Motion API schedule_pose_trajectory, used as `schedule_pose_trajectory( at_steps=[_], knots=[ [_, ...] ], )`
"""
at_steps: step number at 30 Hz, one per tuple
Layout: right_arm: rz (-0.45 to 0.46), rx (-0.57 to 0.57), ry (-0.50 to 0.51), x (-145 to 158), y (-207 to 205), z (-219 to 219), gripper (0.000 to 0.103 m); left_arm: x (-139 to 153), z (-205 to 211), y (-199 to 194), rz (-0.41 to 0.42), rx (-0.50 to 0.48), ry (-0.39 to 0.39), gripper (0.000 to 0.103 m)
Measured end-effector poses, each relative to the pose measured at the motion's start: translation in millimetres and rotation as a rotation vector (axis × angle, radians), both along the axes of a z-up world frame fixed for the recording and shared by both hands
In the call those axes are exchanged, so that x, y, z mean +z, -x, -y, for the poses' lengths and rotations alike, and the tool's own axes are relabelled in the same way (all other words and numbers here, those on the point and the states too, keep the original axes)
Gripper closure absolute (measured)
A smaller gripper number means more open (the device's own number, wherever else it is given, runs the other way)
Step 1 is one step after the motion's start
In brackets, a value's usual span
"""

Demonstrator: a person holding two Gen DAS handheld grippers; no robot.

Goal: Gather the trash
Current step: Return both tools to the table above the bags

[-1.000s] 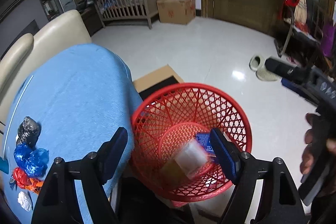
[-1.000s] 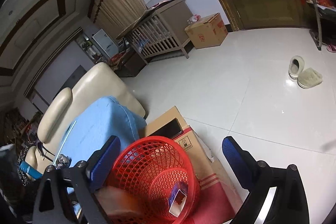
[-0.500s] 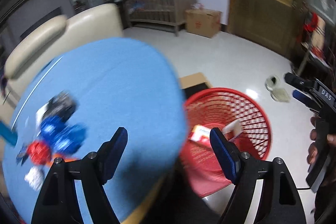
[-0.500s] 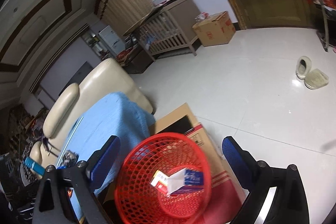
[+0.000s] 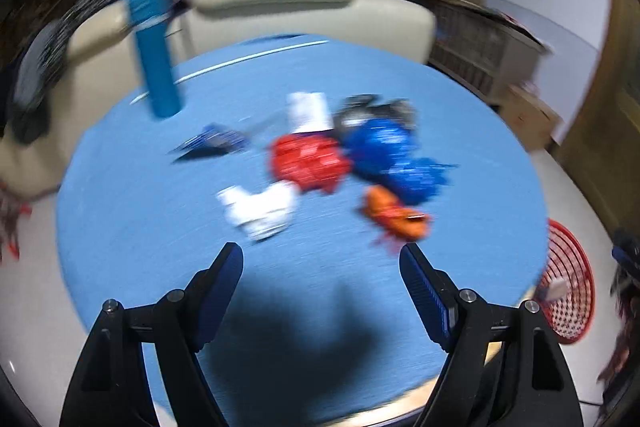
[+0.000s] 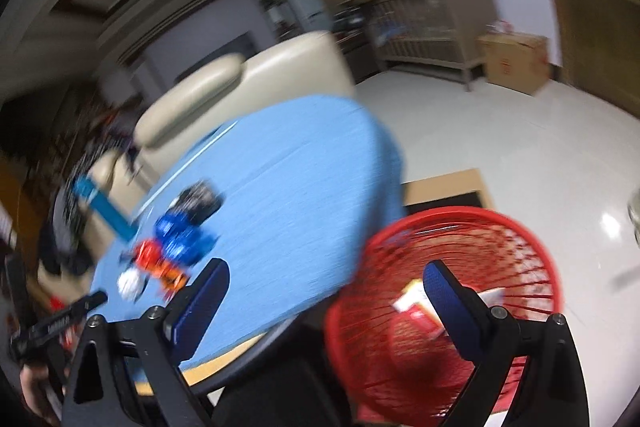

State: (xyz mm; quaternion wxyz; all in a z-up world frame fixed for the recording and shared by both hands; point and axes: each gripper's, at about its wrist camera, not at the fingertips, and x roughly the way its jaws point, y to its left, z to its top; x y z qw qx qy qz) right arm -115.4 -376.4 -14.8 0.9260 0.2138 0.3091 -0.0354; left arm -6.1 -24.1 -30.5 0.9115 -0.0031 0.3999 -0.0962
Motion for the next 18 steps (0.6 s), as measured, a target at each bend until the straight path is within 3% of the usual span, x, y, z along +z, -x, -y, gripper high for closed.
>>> schedule_pose_trajectory(
  at_steps=[4, 11, 18],
  knots=[
    [-0.031, 0.131, 0.051, 1, -19, -48, 0.004, -19, -38, 2, -0.029, 0.071, 0.038, 0.022],
    [-0.108, 0.43, 0.152, -15, -71, -147, 0.004, -34, -56, 3, -0.052, 0.097, 0.087, 0.022],
    [-0.151, 0.558, 0.244, -28, -128, -211, 0.004, -41, -73, -5, -0.067, 0.11, 0.136, 0.022]
  ],
)
